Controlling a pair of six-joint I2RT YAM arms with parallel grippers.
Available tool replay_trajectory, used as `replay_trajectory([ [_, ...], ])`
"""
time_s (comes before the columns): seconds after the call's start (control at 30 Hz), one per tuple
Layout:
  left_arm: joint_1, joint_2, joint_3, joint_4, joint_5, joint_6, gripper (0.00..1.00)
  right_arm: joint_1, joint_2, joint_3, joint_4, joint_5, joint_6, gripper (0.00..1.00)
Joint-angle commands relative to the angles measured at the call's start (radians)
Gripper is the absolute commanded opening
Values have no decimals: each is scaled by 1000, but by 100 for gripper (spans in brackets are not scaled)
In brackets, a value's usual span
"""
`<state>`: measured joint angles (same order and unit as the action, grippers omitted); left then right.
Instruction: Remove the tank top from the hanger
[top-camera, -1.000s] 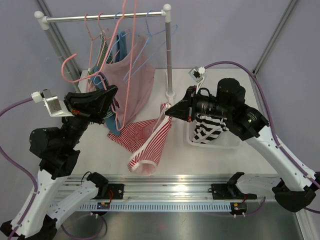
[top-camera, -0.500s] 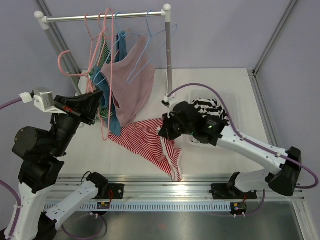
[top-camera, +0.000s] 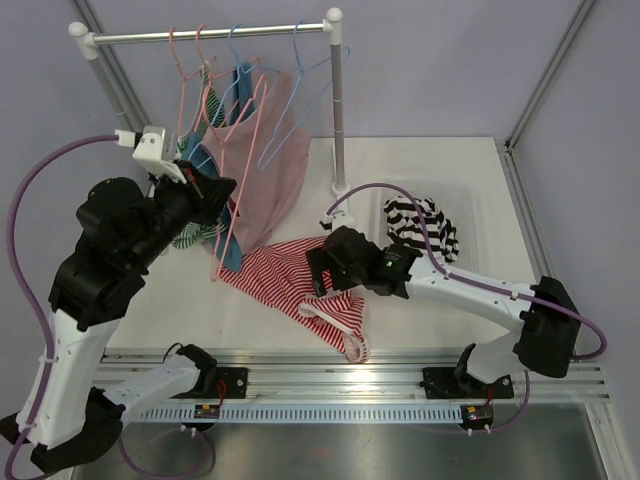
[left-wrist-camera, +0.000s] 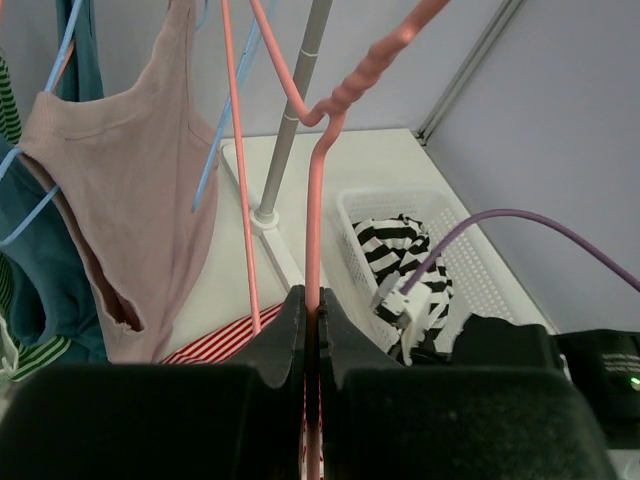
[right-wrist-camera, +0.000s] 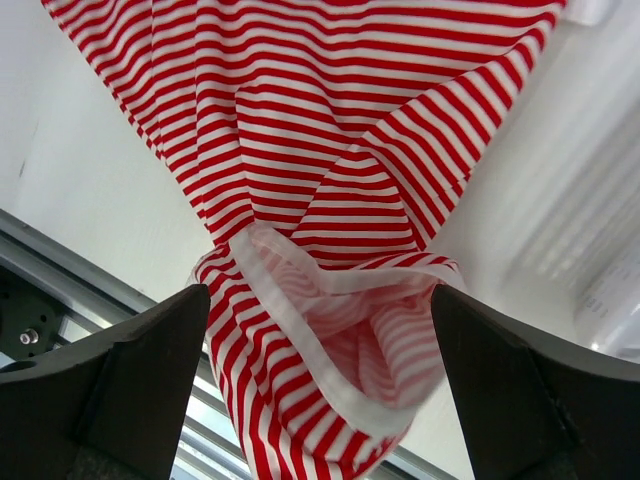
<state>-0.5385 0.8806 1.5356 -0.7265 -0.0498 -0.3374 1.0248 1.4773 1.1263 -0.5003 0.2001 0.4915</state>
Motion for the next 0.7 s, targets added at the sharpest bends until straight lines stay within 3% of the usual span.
replay_trajectory([
  [0.0, -2, 78, 119, -74, -12, 21, 0, 3, -115, -5, -1, 91, 7, 99],
  [0.07, 20, 145, 168, -99, -13, 27, 0, 4, -136, -11, -18, 87, 4, 99],
  [0.23, 147, 328, 386, -178, 162, 37, 0, 3, -216, -37, -37, 56, 4, 100],
  [0.4, 195, 556, 621, -278, 205, 64, 0, 3, -323, -62, -34, 24, 7, 100],
  [0.67, 298, 773, 826, -235, 396, 43, 0, 4, -440, -65, -47, -30, 9, 100],
])
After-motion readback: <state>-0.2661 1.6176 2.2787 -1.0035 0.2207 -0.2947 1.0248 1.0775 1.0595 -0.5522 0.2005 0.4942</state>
